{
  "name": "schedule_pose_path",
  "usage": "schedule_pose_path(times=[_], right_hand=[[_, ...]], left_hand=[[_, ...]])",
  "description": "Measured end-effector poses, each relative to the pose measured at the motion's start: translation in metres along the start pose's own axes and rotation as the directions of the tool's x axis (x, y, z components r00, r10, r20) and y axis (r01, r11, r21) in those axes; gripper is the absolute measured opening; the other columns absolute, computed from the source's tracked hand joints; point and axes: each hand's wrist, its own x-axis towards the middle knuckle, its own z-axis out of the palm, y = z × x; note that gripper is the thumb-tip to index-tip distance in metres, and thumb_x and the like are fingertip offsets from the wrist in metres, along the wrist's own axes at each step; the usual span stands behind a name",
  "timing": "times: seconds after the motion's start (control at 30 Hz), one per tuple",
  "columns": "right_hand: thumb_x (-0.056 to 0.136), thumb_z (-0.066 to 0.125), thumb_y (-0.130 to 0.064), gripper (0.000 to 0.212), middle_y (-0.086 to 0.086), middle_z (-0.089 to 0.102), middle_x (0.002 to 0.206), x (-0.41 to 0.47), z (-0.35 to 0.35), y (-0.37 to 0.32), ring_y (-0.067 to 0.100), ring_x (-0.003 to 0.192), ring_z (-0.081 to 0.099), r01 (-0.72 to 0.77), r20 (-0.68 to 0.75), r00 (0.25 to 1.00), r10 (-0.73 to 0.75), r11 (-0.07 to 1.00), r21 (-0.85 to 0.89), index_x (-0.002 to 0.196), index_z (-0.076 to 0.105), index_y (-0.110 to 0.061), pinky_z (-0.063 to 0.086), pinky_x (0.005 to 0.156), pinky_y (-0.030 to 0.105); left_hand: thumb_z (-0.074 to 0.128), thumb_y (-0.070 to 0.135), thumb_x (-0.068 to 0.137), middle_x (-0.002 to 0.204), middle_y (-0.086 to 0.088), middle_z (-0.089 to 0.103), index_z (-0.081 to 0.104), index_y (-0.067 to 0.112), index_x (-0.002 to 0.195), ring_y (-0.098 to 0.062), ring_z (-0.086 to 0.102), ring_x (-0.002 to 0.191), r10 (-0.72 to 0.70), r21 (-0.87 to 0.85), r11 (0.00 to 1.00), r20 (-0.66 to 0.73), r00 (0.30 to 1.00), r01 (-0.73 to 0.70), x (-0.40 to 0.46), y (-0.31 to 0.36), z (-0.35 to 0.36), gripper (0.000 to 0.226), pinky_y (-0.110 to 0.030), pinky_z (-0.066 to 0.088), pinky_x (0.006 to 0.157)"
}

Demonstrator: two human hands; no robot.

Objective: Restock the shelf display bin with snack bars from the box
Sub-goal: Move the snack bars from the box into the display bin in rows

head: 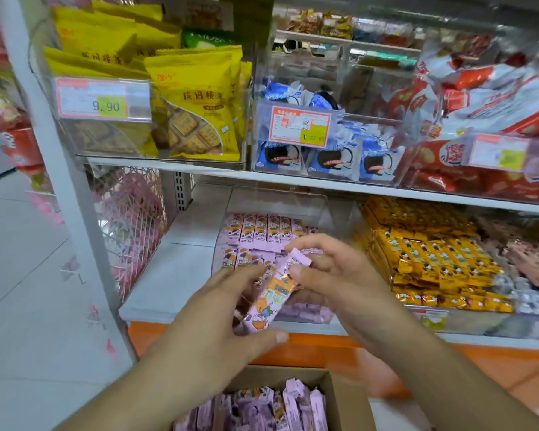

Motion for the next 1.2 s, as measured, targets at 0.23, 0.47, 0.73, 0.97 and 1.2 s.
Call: schedule_pose_path(times=[0.23, 0.47, 0.73, 0.97, 1.2], right_hand=[[0.089, 0.081, -0.005, 0.017, 0.011, 0.07, 0.096, -0.011, -0.018, 0.002, 0.03, 0.083, 0.077, -0.061, -0.029, 0.998, 0.059, 0.993, -0.102, 0.1, 0.068, -0.003, 0.066, 0.079, 0.043], [0.089, 0.083, -0.01, 0.019, 0.022, 0.071, 0.097, -0.014, -0.015, 0.015, 0.025, 0.077, 0.074, -0.047, -0.084, 0.996, 0.036, 0.989, -0.137, 0.101, 0.068, -0.004, 0.066, 0.076, 0.046], [0.1, 0.067, -0.007, 0.02, -0.007, 0.078, 0.107, -0.006, -0.052, 0.012, 0.009, 0.103, 0.072, 0.012, 0.124, 0.992, 0.034, 0.937, -0.35, 0.111, 0.08, -0.02, 0.058, 0.095, 0.026], [0.104, 0.062, -0.028, 0.054, -0.025, 0.037, 0.157, 0.015, -0.096, 0.032, 0.0, 0.148, 0.028, 0.033, -0.105, 0.962, -0.253, 0.486, -0.873, 0.154, 0.043, -0.038, 0.023, 0.123, 0.021], [0.104, 0.063, -0.035, 0.073, -0.041, 0.017, 0.158, 0.027, -0.111, 0.055, -0.023, 0.133, 0.009, -0.002, -0.076, 0.988, -0.134, 0.485, -0.874, 0.162, 0.02, -0.047, -0.004, 0.098, -0.01]], left_hand=[[0.08, 0.011, 0.086, 0.098, -0.022, 0.077, 0.063, 0.02, 0.121, -0.033, 0.079, 0.082, -0.372, -0.641, 0.728, -0.072, 0.925, 0.242, 0.014, 0.007, 0.005, 0.039, -0.037, 0.066, 0.075], [0.084, 0.016, 0.082, 0.097, -0.003, 0.079, 0.063, 0.033, 0.12, -0.024, 0.077, 0.096, -0.306, -0.588, 0.788, -0.119, 0.945, 0.181, 0.021, 0.013, 0.022, 0.047, -0.047, 0.058, 0.095], [0.097, 0.035, 0.067, 0.114, -0.012, 0.072, 0.071, 0.042, 0.121, -0.022, 0.072, 0.11, -0.299, -0.587, 0.767, 0.03, 0.954, 0.259, 0.05, 0.009, 0.036, 0.06, -0.044, 0.054, 0.101], [0.088, 0.034, 0.08, 0.11, 0.017, 0.064, 0.065, 0.042, 0.125, 0.001, 0.067, 0.094, -0.144, -0.305, 0.944, -0.036, 0.989, 0.126, 0.149, 0.014, 0.07, 0.052, -0.021, 0.053, 0.075], [0.085, 0.046, 0.08, 0.111, 0.003, 0.076, 0.068, 0.028, 0.127, -0.016, 0.07, 0.096, 0.003, 0.129, 0.992, -0.089, 0.996, 0.009, 0.256, -0.013, 0.118, 0.053, -0.026, 0.054, 0.083]])
